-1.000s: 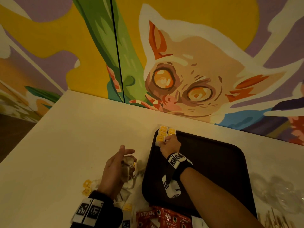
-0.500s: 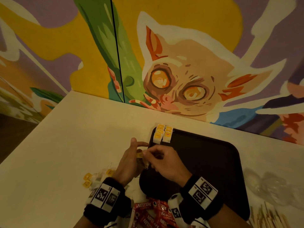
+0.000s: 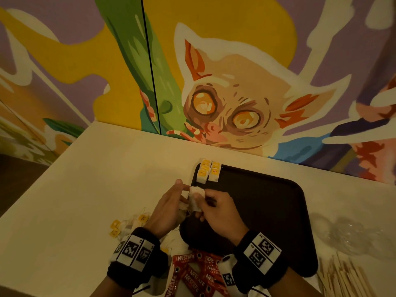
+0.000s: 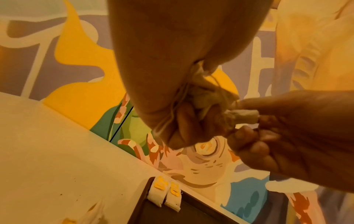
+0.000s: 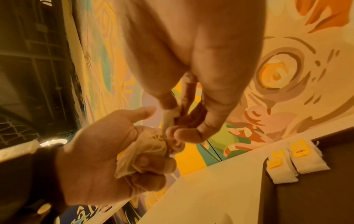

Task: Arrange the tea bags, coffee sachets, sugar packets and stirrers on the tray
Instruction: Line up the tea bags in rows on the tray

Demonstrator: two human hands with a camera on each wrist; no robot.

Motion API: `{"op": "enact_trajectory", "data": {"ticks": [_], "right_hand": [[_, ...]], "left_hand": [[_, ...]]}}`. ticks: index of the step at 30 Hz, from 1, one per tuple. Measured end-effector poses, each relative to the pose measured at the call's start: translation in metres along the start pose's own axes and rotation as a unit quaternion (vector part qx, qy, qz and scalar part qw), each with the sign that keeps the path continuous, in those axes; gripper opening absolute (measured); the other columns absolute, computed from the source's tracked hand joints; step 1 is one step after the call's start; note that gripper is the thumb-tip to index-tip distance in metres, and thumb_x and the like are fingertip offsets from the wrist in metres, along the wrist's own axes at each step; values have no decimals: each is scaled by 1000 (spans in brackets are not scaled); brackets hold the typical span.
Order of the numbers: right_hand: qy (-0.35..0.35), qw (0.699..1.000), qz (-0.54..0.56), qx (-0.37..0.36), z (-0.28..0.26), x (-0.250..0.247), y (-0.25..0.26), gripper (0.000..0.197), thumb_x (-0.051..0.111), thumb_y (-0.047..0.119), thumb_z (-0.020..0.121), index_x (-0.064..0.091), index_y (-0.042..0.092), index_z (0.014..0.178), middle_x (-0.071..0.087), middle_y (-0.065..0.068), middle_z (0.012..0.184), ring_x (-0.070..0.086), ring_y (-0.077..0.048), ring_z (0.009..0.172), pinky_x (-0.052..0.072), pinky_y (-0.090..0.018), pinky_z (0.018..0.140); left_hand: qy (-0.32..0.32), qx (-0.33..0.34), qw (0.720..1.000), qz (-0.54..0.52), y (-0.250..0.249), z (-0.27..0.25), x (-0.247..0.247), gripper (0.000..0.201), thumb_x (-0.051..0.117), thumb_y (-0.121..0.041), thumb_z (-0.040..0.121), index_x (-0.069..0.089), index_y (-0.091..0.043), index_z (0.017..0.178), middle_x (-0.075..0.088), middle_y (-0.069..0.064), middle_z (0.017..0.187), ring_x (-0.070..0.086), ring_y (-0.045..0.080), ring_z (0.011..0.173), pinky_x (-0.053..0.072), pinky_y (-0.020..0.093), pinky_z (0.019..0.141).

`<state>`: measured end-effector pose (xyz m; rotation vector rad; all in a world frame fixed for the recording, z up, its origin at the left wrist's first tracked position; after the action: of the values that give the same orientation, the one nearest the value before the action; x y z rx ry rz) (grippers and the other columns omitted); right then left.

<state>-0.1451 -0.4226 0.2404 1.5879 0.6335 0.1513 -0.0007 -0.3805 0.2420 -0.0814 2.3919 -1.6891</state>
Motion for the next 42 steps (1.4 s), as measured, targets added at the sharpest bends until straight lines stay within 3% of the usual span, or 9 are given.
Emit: {"op": "enact_trajectory", "data": {"ticks": [2,6,9,15,23,28,34,37,42], "right_hand": [[-36,999,-9,-3,-1,-3,-3,24,57,36,97,74,19,95,68,-2,69,61,-5,56,52,-23,59],[-114,993,-43,-9,-1,-10,-8,25,59,41,94,74,22,89,65,5,84,63,-13,72,57,-40,71],[-154,986,-59,-25,-4,-14,-4,10,67,35,90,74,29,86,67,10,88,64,-9,82,55,-31,79],[-232,969,-49,-70,-11,-13,0,12,81,19,78,73,27,81,68,9,75,63,-11,68,54,-21,62],[-255,951,-123,-129,-15,-7,-7,16,83,13,74,70,21,77,58,12,76,57,-8,69,47,-17,59],[-209,957,-117,-165,-18,-4,-12,18,82,12,75,71,19,87,58,13,84,57,-9,77,45,-14,62],[-136,986,-35,-94,-20,-26,-1,32,73,22,85,58,37,109,58,15,108,60,-8,91,54,-25,75],[-19,997,-36,-71,-13,-41,5,39,65,14,92,56,35,124,57,15,123,60,-6,103,53,-26,86],[114,990,-37,-77,-9,-53,14,27,60,8,95,68,21,117,72,6,110,67,-9,102,54,-25,88]], "left_hand": [[-19,1,1000,7,1,-3,0,43,25,-55,98,59,-31,106,69,7,86,65,8,71,46,21,58],[-61,15,998,3,0,-6,1,24,48,-39,98,61,-19,102,65,6,68,50,0,42,37,13,42],[-82,53,995,14,-3,-9,3,22,62,-37,90,66,-16,86,62,2,62,50,1,44,40,15,46],[-68,111,990,61,-17,-16,18,27,70,-49,77,76,-24,85,71,-10,73,63,0,67,47,12,62],[-118,140,982,47,-21,-14,25,9,79,-30,76,78,-23,82,71,-16,70,66,-3,71,46,6,64],[-106,173,975,88,-15,-9,22,9,72,-22,85,78,-21,92,75,-11,84,67,-2,80,51,10,71],[-90,267,936,210,-12,-5,8,9,72,-24,84,78,-28,89,62,-12,74,59,6,69,43,14,62],[-52,299,925,229,-11,-3,2,11,71,-23,85,77,-28,92,62,-11,78,60,6,70,48,23,64],[3,307,914,266,-13,-1,-6,13,69,-28,86,76,-29,97,59,-14,81,58,5,72,48,29,64]]}}
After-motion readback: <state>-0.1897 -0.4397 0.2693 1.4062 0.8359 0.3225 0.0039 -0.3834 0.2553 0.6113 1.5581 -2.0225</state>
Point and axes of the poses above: each hand's wrist, its own z-axis towards the middle knuckle, its own x-axis out of the palm, y = z × x, the point moved 1 cm from there along z, towards the middle knuckle
